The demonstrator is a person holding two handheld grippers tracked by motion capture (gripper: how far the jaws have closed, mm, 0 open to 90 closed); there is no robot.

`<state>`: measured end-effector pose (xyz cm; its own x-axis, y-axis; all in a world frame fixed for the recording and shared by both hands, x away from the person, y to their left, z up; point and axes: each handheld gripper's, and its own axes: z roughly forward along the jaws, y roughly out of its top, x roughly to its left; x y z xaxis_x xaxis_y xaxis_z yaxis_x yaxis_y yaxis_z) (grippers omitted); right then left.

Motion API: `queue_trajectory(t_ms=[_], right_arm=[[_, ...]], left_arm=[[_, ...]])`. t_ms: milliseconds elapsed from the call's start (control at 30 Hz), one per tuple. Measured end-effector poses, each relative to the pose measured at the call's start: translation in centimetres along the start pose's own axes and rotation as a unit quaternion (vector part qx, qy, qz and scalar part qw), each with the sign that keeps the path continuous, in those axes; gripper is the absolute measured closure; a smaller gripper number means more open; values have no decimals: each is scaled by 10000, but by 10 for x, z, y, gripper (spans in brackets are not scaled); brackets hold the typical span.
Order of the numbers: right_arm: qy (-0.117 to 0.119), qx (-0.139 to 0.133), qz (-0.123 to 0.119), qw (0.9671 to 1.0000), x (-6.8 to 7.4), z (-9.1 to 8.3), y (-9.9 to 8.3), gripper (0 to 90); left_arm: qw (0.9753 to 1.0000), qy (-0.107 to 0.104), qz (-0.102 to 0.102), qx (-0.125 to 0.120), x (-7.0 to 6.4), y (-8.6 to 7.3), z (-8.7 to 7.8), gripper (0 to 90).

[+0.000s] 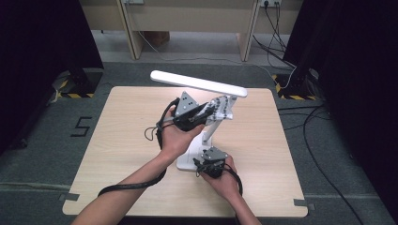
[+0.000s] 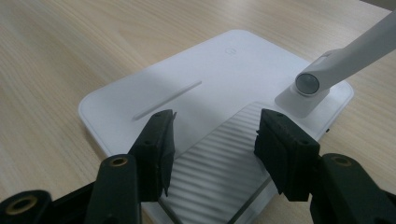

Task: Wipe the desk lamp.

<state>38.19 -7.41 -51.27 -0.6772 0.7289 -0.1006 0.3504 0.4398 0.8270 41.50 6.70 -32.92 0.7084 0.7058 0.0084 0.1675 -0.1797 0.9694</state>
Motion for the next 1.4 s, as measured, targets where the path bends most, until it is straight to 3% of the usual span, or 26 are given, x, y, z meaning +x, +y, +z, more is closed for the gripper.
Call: queue_trajectory(t_ms=[700,1400], right_arm=[[-11,-3,-28,10000,0,0,0,469],[-2,-13,-7,10000,0,0,0,469]], left_arm=[[9991,-177,55,385,2,-29,9,757],[9984,-119,110,537,6,-45,12,757]])
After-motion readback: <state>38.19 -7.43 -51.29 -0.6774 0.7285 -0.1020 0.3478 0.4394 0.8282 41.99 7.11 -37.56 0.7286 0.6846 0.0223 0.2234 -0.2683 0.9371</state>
